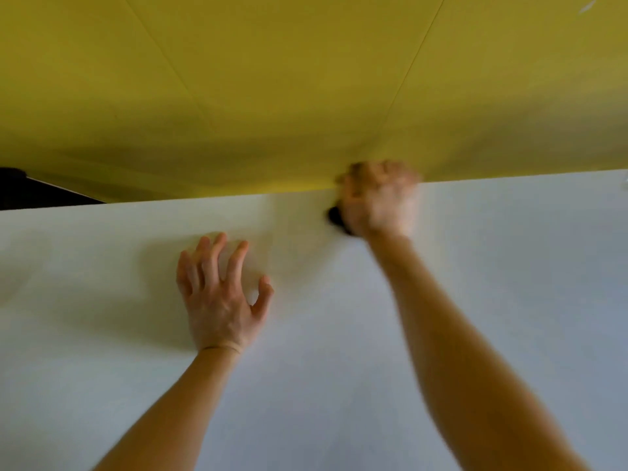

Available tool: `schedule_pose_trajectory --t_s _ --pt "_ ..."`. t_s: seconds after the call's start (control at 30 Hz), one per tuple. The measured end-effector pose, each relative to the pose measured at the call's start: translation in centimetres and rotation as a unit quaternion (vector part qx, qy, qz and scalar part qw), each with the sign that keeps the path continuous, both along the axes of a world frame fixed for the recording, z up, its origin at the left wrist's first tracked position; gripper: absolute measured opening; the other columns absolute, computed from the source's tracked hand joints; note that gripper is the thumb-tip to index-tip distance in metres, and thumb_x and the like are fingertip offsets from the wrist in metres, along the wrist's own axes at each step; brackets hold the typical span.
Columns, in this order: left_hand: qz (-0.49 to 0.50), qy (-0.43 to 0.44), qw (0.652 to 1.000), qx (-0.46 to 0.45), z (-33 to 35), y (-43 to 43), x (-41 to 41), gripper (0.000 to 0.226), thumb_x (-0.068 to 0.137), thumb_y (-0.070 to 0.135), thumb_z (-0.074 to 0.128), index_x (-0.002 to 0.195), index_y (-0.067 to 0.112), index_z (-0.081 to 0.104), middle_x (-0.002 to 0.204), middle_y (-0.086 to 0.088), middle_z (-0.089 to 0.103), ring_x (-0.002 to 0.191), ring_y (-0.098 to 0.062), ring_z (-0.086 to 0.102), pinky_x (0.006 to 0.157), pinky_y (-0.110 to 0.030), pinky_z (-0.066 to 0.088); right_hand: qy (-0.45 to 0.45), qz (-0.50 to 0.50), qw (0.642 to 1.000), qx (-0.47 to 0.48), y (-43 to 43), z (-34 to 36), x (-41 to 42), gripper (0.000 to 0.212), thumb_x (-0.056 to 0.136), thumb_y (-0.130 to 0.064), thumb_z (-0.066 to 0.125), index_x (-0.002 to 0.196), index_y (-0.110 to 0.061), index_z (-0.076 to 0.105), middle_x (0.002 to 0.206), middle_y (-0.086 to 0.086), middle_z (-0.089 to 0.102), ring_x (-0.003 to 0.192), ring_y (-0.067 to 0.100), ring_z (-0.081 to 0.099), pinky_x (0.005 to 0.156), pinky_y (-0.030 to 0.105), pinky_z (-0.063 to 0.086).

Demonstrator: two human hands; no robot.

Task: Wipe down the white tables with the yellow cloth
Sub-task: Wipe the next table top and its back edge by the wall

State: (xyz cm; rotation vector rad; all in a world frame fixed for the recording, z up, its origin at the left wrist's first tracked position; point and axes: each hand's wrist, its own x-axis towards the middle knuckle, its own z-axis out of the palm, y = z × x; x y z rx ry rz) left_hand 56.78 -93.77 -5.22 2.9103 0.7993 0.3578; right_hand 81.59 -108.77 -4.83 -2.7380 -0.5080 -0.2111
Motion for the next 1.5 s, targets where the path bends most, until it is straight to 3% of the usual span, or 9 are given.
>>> schedule_pose_trajectory --t_s 0.1,0.2,0.47,0.57,0.8,0.97,1.13,1.27,1.5 --pt "-0.001 0.013 1.000 -0.002 0.0 0.0 -0.1 0.061 0.097 0.049 0.057 0.149 0.017 0.060 0.163 -0.017 0.047 0.156 -0.043 0.037 0.127 -0.067 0.024 0.037 0.141 0.987 0.071 9.8 0.9 -6.4 0.022 0.090 -0.038 0.071 0.087 -0.016 0.074 0.081 0.013 0.065 0.086 0.037 0.060 0.084 0.047 0.042" --pt "-0.003 0.012 1.000 0.000 0.1 -0.1 0.0 0.060 0.097 0.047 0.059 0.148 0.016 0.060 0.163 -0.017 0.047 0.156 -0.043 0.038 0.126 -0.067 0.024 0.036 0.200 0.975 0.086 8.9 1.0 -5.7 0.029 0.095 -0.044 0.066 0.091 -0.016 0.073 0.083 0.009 0.065 0.086 0.037 0.061 0.082 0.045 0.043" --pt "-0.013 -0.012 1.000 0.003 0.1 -0.2 0.2 0.057 0.099 0.046 0.058 0.146 0.014 0.062 0.159 -0.020 0.049 0.154 -0.046 0.039 0.127 -0.067 0.022 0.018 0.010 1.000 -0.014 -16.3 1.7 7.2 0.039 0.103 -0.049 0.057 0.117 -0.017 0.074 0.114 0.011 0.071 0.111 0.041 0.059 0.104 0.046 0.044" --pt "-0.010 -0.003 1.000 0.002 0.3 -0.4 0.2 0.058 0.099 0.045 0.058 0.147 0.013 0.062 0.159 -0.021 0.049 0.154 -0.046 0.038 0.128 -0.067 0.021 0.033 -0.076 0.996 -0.041 -9.2 1.4 4.0 0.043 0.097 -0.054 0.057 0.097 -0.015 0.072 0.100 0.013 0.070 0.103 0.039 0.058 0.105 0.049 0.044" --pt "-0.018 0.099 0.994 0.039 1.0 -0.5 0.2 0.063 0.102 0.046 0.050 0.155 0.010 0.050 0.166 -0.023 0.040 0.157 -0.047 0.031 0.128 -0.067 0.019 0.053 0.140 0.988 0.045 10.5 1.8 -7.6 0.034 0.098 -0.044 0.057 0.090 -0.014 0.070 0.085 0.013 0.067 0.089 0.037 0.060 0.090 0.048 0.043" --pt "0.011 0.105 0.993 0.057 1.8 -2.6 0.6 0.058 0.106 0.033 0.042 0.157 0.007 0.045 0.165 -0.024 0.040 0.154 -0.045 0.036 0.126 -0.061 0.027 0.039 0.170 0.984 0.025 -1.3 0.2 0.0 0.038 0.101 -0.051 0.051 0.103 -0.020 0.074 0.094 0.007 0.069 0.095 0.037 0.062 0.085 0.045 0.045" --pt "-0.039 0.072 0.996 0.024 2.5 -9.0 3.4 0.053 0.104 0.026 0.047 0.152 0.007 0.055 0.161 -0.018 0.049 0.151 -0.039 0.045 0.126 -0.060 0.030 0.006 0.070 0.998 0.001 -23.6 1.4 11.1 0.035 0.106 -0.046 0.056 0.123 -0.020 0.072 0.118 0.010 0.071 0.112 0.040 0.060 0.107 0.047 0.044" --pt "-0.076 0.074 0.994 0.002 2.7 -14.7 6.8 0.053 0.106 0.033 0.050 0.151 0.006 0.056 0.158 -0.018 0.052 0.148 -0.039 0.048 0.124 -0.059 0.033 0.004 -0.085 0.996 -0.026 -22.0 0.0 11.2 0.033 0.098 -0.042 0.059 0.103 -0.013 0.074 0.100 0.018 0.070 0.101 0.042 0.062 0.110 0.056 0.044" --pt "-0.006 0.067 0.998 0.012 1.8 -20.2 11.8 0.066 0.104 0.040 0.057 0.157 0.002 0.043 0.161 -0.021 0.044 0.147 -0.043 0.043 0.125 -0.060 0.031 0.052 0.221 0.973 0.038 -8.9 1.3 5.0 0.036 0.097 -0.050 0.058 0.096 -0.016 0.070 0.087 0.009 0.067 0.088 0.036 0.061 0.082 0.044 0.042"
